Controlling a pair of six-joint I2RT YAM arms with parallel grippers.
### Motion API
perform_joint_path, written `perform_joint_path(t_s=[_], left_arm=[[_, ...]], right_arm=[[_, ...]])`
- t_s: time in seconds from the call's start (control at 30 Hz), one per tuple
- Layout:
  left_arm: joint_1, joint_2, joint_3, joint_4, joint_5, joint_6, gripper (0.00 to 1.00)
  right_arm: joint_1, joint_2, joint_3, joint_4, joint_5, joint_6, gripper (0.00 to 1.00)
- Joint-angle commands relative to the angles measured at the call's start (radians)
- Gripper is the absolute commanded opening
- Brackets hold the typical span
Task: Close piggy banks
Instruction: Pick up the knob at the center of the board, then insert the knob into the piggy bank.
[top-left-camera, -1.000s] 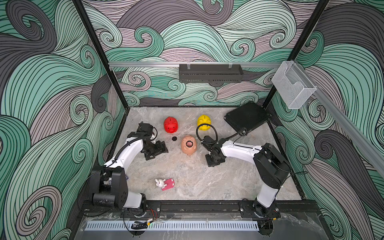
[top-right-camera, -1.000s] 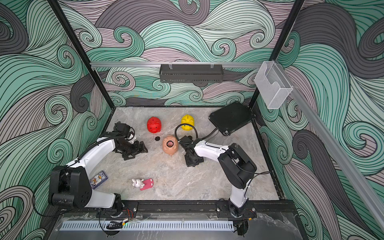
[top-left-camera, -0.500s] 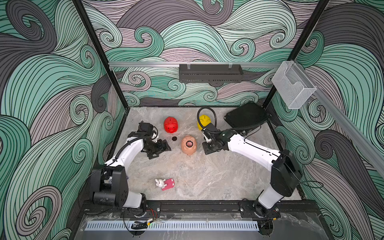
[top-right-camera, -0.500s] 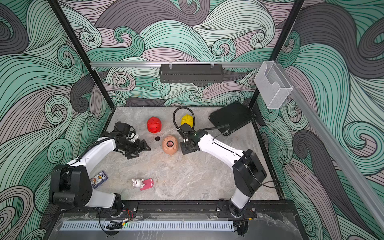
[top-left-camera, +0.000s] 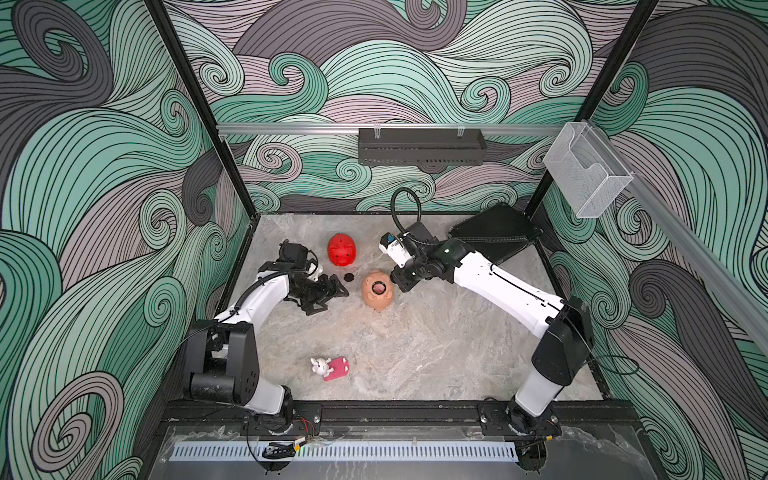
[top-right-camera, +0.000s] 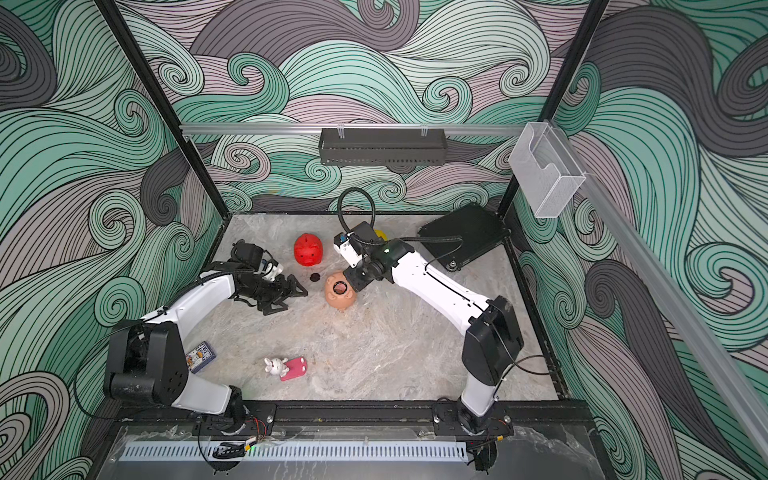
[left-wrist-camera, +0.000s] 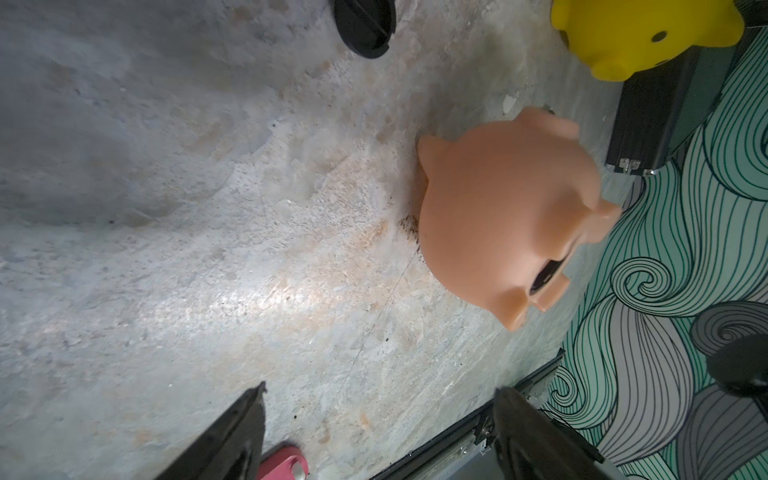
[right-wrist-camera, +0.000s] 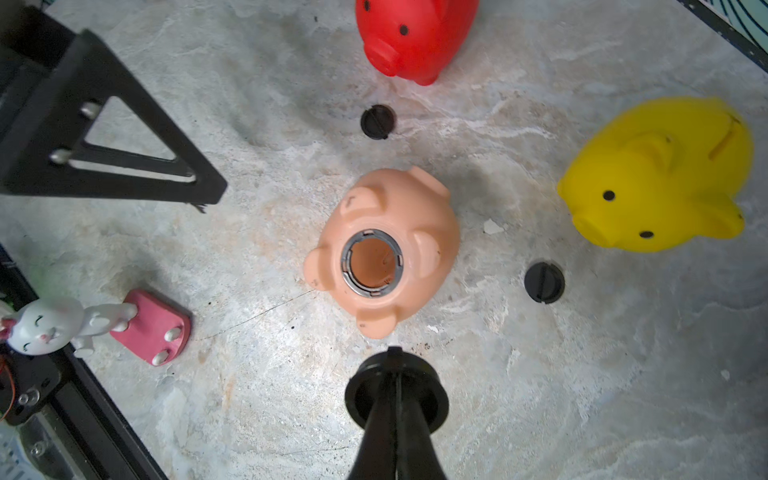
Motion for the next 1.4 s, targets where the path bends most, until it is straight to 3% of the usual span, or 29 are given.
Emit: perform_joint_path(t_s=[0.0,0.27,0.83,1.17,1.37], left_arm=[[0.008,0.019,0.04,0.034,0.061,-0.024,0.86],[0.008,0.037,0.038,0.07,0.112,-0.049,0.85],[0.008,0.081,0.05,0.064,0.174,-0.003,0.85],[0.008,0.118,0.085,0.061,0.192,-0.011,0.85],[0.008,0.152,0.122,0.018,0.171,0.002,0.85]], right_arm=[[0.0,0.037,0.047,-0.035,-0.097,-0.138,0.0],[-0.002,0.108,0.129,-0.09,-0.138,-0.354,0.0],[-0.022,0.202,0.211,-0.148,-0.161,-0.583,0.0],[-0.022,0.26,0.288,-0.163,-0.123,-0.594,0.0],[-0.027,0.294,0.344,-0.169,-0.109,-0.485,0.0]])
